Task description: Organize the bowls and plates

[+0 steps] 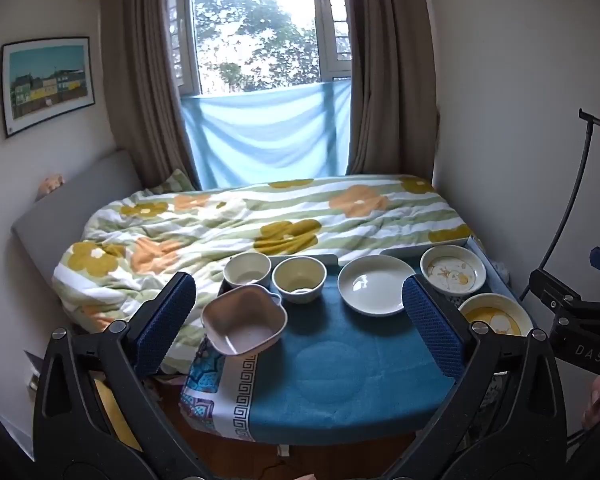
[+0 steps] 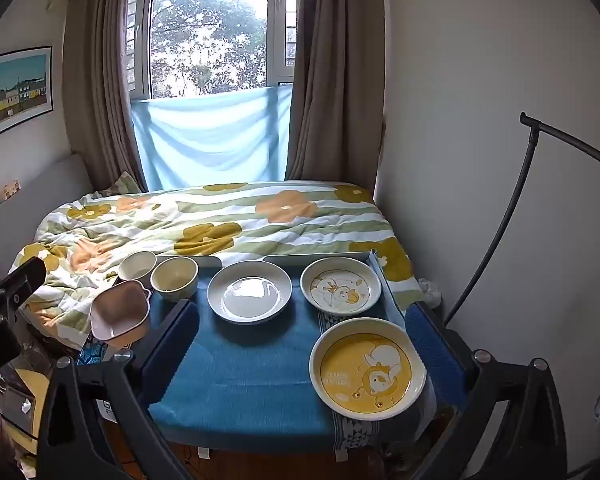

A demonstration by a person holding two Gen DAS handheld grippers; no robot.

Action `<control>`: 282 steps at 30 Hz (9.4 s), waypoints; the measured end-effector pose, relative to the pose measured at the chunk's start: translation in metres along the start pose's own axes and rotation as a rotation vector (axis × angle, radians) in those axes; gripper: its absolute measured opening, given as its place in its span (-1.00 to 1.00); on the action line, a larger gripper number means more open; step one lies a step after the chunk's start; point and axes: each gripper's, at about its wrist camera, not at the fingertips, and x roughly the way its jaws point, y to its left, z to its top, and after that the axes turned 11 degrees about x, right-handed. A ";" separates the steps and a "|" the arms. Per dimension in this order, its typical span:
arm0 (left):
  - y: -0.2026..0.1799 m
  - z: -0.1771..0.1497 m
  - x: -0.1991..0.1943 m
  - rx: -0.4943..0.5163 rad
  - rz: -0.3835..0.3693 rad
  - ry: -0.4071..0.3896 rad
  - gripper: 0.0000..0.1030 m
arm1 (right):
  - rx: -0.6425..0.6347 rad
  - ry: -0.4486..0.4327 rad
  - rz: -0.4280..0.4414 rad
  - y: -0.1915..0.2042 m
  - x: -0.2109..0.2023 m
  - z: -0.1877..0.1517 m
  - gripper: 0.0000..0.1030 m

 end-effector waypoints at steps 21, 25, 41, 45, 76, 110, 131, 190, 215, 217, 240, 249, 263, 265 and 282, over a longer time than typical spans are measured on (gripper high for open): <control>0.001 0.000 0.004 0.006 0.017 -0.008 0.99 | -0.012 0.002 0.025 0.002 0.008 0.008 0.99; 0.000 0.002 0.002 0.005 0.016 -0.007 0.99 | -0.016 0.000 0.022 0.004 0.007 0.006 0.99; -0.001 0.003 0.004 0.009 0.018 0.000 0.99 | -0.013 0.004 0.017 0.003 0.009 0.005 0.99; -0.002 0.005 0.002 0.010 0.021 0.000 0.99 | -0.018 0.005 0.021 0.004 0.008 0.003 0.99; 0.001 -0.003 -0.001 0.008 0.032 0.005 0.99 | -0.017 0.012 0.023 0.005 0.006 0.001 0.99; -0.062 -0.003 0.070 0.171 -0.294 0.151 0.99 | 0.169 0.097 -0.190 -0.072 0.014 -0.041 0.99; -0.249 -0.076 0.281 0.270 -0.715 0.605 0.73 | 0.480 0.523 -0.007 -0.238 0.177 -0.109 0.20; -0.232 -0.099 0.275 0.164 -0.624 0.580 -0.58 | 0.184 0.557 0.162 -0.218 0.249 -0.099 -0.72; 0.001 -0.174 0.239 -0.096 -0.366 0.649 -0.58 | -0.082 0.687 0.410 0.003 0.269 -0.126 -0.73; 0.013 -0.182 0.243 -0.103 -0.366 0.648 -0.58 | -0.087 0.696 0.414 0.016 0.273 -0.133 -0.73; 0.023 -0.212 0.263 -0.106 -0.385 0.662 -0.57 | -0.112 0.703 0.353 0.035 0.290 -0.144 -0.72; 0.018 -0.212 0.265 -0.090 -0.371 0.671 -0.55 | -0.075 0.681 0.368 0.037 0.290 -0.142 0.23; 0.007 -0.191 0.244 -0.029 -0.323 0.622 0.59 | -0.048 0.612 0.354 0.031 0.268 -0.131 0.77; 0.010 -0.178 0.231 -0.016 -0.293 0.597 0.59 | -0.054 0.595 0.333 0.030 0.259 -0.123 0.77; -0.015 -0.025 0.173 0.043 -0.236 0.238 0.99 | -0.144 0.231 0.251 0.004 0.198 0.047 0.78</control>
